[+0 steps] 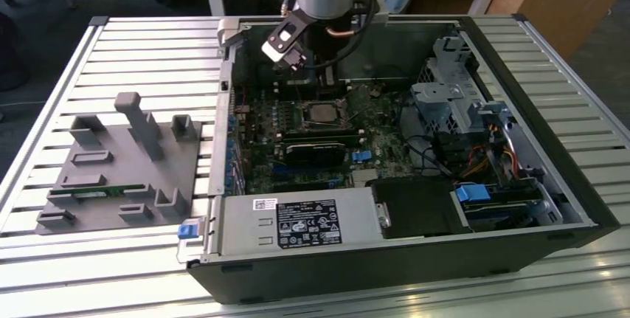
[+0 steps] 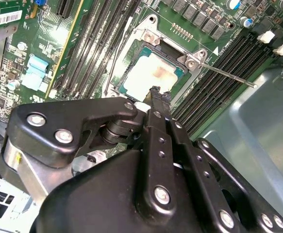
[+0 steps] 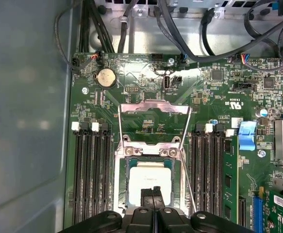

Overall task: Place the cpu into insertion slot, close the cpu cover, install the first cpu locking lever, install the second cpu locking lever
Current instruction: 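Close the cpu cover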

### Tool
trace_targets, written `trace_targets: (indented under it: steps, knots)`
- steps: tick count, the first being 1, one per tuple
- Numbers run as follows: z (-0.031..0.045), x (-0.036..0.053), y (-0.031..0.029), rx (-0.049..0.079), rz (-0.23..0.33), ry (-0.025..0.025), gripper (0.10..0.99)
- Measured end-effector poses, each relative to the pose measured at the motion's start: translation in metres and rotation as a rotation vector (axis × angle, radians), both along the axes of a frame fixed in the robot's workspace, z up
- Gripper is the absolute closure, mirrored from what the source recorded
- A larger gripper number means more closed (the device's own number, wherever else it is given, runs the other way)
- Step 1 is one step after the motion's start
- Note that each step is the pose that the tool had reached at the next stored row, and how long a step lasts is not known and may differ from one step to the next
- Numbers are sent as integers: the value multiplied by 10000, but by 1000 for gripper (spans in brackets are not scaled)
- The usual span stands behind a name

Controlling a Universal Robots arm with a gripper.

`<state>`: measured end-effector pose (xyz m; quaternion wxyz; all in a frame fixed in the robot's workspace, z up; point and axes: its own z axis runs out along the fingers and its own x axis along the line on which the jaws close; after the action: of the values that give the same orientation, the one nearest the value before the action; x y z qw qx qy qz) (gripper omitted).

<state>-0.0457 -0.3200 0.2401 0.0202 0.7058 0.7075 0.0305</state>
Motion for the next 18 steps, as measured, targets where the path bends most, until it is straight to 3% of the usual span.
trace_targets:
  steps: [11,18]
  knots:
    - [44,0,0,0,0,0,980]
    - [116,0,0,1,0,0,980]
